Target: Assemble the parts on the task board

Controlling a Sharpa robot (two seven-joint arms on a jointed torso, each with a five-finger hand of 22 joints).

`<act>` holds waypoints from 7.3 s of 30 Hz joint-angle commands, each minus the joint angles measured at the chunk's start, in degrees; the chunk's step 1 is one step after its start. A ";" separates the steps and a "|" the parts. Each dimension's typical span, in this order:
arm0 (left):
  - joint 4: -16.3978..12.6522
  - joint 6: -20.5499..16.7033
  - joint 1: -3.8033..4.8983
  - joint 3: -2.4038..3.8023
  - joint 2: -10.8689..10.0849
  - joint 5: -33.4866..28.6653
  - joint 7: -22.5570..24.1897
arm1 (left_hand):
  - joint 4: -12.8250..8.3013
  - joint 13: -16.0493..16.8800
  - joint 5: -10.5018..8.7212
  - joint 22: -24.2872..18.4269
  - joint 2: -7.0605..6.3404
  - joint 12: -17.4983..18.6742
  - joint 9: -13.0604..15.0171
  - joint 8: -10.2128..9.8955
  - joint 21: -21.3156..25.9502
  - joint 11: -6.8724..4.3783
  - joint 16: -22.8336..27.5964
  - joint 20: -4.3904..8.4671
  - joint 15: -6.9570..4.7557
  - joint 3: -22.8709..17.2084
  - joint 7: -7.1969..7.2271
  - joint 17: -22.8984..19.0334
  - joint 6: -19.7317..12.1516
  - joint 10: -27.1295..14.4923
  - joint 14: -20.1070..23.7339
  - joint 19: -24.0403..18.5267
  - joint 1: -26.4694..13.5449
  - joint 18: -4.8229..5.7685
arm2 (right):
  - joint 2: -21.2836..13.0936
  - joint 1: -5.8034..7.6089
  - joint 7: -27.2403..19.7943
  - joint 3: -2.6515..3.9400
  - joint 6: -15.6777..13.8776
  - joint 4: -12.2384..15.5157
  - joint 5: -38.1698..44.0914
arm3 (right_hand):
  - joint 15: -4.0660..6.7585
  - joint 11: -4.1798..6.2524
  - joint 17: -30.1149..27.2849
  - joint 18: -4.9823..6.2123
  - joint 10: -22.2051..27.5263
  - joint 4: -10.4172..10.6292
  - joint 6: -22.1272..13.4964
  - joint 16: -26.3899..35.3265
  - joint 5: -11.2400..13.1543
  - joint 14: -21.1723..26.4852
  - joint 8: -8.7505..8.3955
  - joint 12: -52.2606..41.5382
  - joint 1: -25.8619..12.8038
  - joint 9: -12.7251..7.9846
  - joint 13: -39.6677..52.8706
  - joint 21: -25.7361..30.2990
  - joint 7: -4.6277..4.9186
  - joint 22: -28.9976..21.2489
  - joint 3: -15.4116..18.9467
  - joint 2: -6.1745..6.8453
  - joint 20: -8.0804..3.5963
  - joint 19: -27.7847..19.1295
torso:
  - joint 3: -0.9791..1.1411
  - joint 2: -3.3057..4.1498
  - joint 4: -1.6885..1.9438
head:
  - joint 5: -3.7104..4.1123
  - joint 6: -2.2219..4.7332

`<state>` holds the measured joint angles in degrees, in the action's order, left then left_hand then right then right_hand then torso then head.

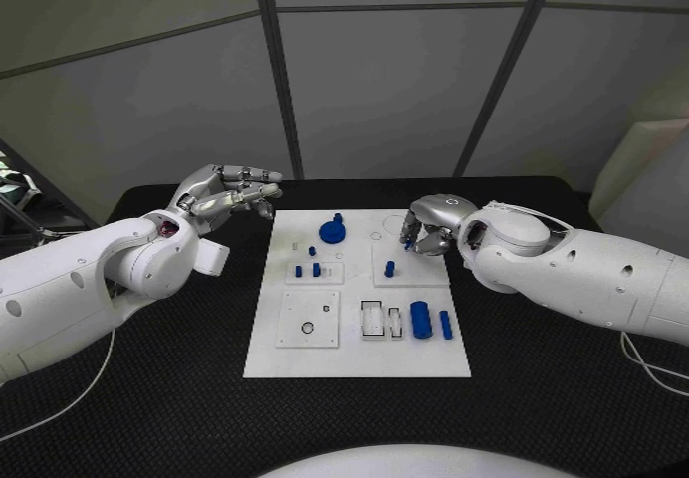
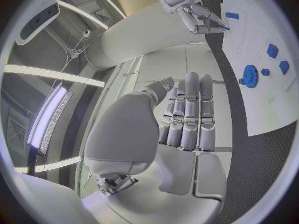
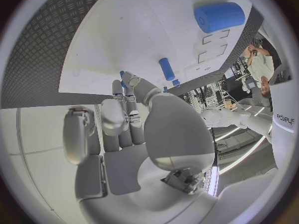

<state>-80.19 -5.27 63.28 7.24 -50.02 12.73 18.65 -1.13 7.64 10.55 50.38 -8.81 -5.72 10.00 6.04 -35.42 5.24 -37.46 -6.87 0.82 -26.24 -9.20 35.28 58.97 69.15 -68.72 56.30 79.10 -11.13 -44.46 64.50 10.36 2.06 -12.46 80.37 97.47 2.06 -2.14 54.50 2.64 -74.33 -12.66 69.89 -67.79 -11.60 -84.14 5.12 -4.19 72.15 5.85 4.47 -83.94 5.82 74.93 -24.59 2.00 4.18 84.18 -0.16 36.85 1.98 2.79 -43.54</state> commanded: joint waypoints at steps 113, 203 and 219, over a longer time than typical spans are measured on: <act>0.67 1.15 0.07 0.05 2.36 -0.41 -1.21 | -0.07 0.30 -0.10 -0.30 0.63 -0.10 0.31 -0.53 0.75 0.24 0.85 -0.19 0.24 0.69 -0.30 -0.21 0.03 -0.08 -0.22 0.25 -0.26 0.74 | 10.76 -4.35 -4.05 -3.58 -6.03 7.24 0.36 | -2.49 -3.55 -13.14 1.80 13.33 -0.49 -9.95 8.10 1.38 3.33 -1.44 -0.15 -1.98 -2.09 -0.71 8.64 0.59 -1.69 3.56 3.91 2.31 -3.63 | 0.00 0.07 0.03 | -8.36 -3.88; 1.51 1.90 -0.63 -0.08 2.63 -0.41 -1.93 | -0.11 0.45 -0.49 -0.47 0.85 -0.12 0.48 -0.68 1.05 0.26 1.08 -0.24 0.28 0.85 -0.30 -0.27 0.03 -0.18 -0.16 0.25 -0.28 0.74 | -1.77 -3.10 0.08 6.69 -3.24 17.84 -3.24 | 0.71 0.25 -6.18 -0.58 -1.35 2.12 -1.26 0.38 1.69 0.30 -0.64 -1.23 3.68 -1.09 -0.13 0.52 0.05 7.51 2.52 -0.70 -0.74 1.92 | -0.15 0.04 -0.01 | -6.45 -2.09; 1.96 1.84 -0.61 -0.07 3.86 -0.41 -1.66 | -0.20 0.49 -0.49 -0.50 0.86 -0.12 0.51 -0.72 1.11 0.25 1.14 -0.23 0.27 0.86 -0.30 -0.29 0.01 -0.21 -0.14 0.26 -0.19 0.73 | 8.60 -3.34 -5.53 0.39 -0.10 15.15 -4.45 | 0.60 0.05 -6.37 -0.54 -1.19 1.95 -1.57 0.42 1.62 0.41 -1.02 -0.67 3.42 -1.17 -0.16 0.67 0.24 7.35 2.12 -0.85 -0.66 1.79 | -0.03 0.14 -0.17 | -8.32 -2.77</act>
<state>-78.26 -3.94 62.59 7.12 -46.27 12.61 16.64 -1.27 8.07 10.33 49.97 -8.58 -5.72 10.46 5.64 -34.52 5.24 -36.61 -6.87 0.82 -25.77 -9.20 35.07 58.96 69.15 -68.72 56.29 78.88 -11.13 -36.11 61.15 7.41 2.50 -13.57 95.80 93.67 2.34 -2.54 48.17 2.64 -74.75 -10.60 68.32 -67.11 -9.58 -83.83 4.42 -4.99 75.40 4.67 4.26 -83.16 5.73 74.92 -22.40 1.34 3.96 83.96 -0.26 36.94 1.99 -5.28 -46.24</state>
